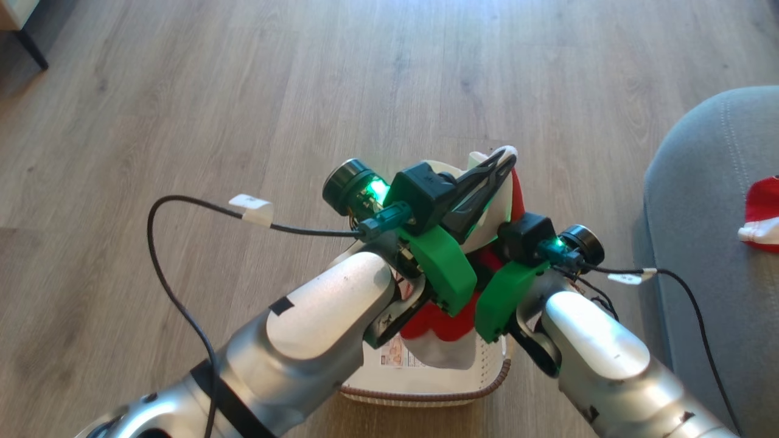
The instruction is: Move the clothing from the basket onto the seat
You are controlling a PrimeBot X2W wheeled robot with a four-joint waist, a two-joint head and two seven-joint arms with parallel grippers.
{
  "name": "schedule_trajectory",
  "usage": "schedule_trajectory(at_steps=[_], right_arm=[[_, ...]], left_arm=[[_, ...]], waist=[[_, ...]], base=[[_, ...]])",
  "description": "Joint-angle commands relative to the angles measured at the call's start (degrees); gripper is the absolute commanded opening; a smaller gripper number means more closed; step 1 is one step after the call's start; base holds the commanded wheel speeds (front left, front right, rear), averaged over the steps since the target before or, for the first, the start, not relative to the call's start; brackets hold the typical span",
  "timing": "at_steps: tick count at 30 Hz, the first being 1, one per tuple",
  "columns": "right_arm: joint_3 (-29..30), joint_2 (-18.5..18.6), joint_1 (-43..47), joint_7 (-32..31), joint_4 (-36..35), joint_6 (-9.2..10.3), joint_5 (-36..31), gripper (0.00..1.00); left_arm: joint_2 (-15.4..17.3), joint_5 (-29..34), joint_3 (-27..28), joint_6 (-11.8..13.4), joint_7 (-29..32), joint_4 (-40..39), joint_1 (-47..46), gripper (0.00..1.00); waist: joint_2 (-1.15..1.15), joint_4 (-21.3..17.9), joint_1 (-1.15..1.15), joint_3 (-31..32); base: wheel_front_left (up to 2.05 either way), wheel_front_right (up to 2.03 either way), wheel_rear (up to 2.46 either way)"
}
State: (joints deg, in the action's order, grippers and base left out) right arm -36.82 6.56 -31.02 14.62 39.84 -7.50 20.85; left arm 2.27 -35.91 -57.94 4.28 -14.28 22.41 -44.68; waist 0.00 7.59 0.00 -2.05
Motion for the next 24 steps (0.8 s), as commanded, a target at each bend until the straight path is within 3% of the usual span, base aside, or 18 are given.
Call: schedule_trajectory(at_steps=[1, 9, 10, 11, 12, 18, 24], right_arm=[[-0.5, -1.4, -2.4, 0.4, -0.3, 0.01, 0.8, 0.00], [1.9, -1.7, -3.3, 0.4, -0.2, 0.01, 2.9, 0.00], [2.8, -1.4, -3.0, 0.4, -0.7, 0.01, 3.0, 0.00], [3.7, -1.2, -2.6, 0.4, -1.3, 0.01, 3.2, 0.00], [4.8, -0.8, -2.2, 0.4, -2.1, 0.01, 3.2, 0.00], [10.6, 1.8, 0.5, 0.4, -6.5, 0.01, 2.8, 0.00], [15.7, 4.4, 4.1, 0.4, -11.9, 0.01, 2.1, 0.00]], left_arm=[[0.6, -0.6, 1.6, 0.6, -0.7, -1.9, -4.0, 0.00], [0.6, -1.0, 1.3, 1.1, -0.7, -1.1, -4.2, 0.00], [0.6, -1.0, 1.4, 1.1, -0.7, -0.9, -4.0, 0.24], [0.6, -0.9, 1.7, 1.0, -0.7, -0.9, -3.9, 0.74], [0.6, -0.8, 1.9, 0.9, -0.7, -0.8, -3.6, 1.00], [0.6, 0.2, 3.6, -0.1, -0.7, 0.3, -2.3, 1.00], [1.0, 2.9, 5.2, -2.9, -0.7, 2.1, 0.0, 1.00]], waist=[[0.00, 0.4, 0.00, -0.2], [0.00, 0.6, 0.00, -0.6], [0.00, 0.4, 0.00, -0.7], [0.00, 0.1, 0.00, -0.7], [0.00, -0.2, 0.00, -0.8], [0.00, -2.4, 0.00, -1.2], [0.00, -6.7, 0.00, -1.7]], base=[[0.00, 0.00, 0.00], [0.00, 0.00, 0.00], [0.00, 0.00, 0.00], [0.00, 0.00, 0.00], [0.00, 0.00, 0.00], [0.00, 0.00, 0.00], [0.00, 0.00, 0.00]])
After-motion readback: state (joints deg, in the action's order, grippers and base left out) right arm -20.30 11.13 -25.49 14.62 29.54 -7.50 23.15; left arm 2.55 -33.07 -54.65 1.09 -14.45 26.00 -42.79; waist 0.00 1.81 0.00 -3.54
